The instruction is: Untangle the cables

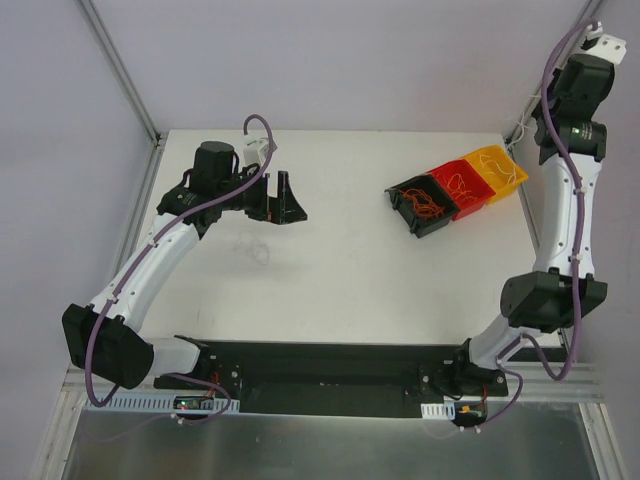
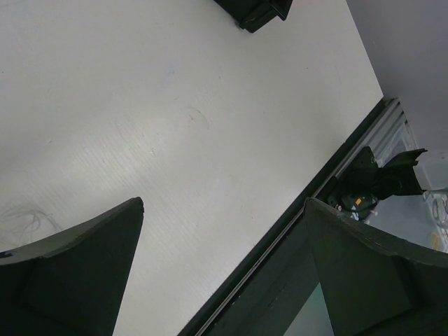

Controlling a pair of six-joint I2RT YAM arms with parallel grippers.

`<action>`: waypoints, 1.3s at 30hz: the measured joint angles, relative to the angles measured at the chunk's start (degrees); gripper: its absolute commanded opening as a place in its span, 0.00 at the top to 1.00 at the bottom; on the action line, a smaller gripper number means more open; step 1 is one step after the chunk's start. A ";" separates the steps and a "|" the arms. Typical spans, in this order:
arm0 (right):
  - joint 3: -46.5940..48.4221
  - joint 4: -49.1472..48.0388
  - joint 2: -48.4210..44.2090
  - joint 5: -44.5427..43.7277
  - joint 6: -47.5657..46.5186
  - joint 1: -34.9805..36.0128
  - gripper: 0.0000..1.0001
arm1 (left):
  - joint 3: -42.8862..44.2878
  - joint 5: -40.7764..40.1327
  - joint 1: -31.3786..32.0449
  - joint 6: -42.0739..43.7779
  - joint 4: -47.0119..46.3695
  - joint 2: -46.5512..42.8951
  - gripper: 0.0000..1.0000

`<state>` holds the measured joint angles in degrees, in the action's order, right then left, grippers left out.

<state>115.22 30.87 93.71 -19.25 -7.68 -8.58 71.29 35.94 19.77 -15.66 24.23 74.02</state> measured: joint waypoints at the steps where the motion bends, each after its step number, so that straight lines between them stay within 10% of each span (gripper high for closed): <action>1: 0.35 -0.83 1.31 0.02 -0.35 -0.37 1.00 | 0.00 0.02 0.00 0.00 0.00 0.00 0.03; 25: -10.34 -9.68 19.34 5.31 -3.76 -1.31 1.00 | -0.04 0.04 0.00 0.00 -0.02 0.00 0.03; 39: 1.09 -2.97 35.01 11.30 2.40 -5.49 1.00 | -0.48 0.04 0.00 0.00 -0.09 0.00 0.03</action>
<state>116.31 27.90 128.73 -7.94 -5.28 -14.06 70.81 35.99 19.77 -15.66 24.14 74.02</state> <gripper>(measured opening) 0.016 0.972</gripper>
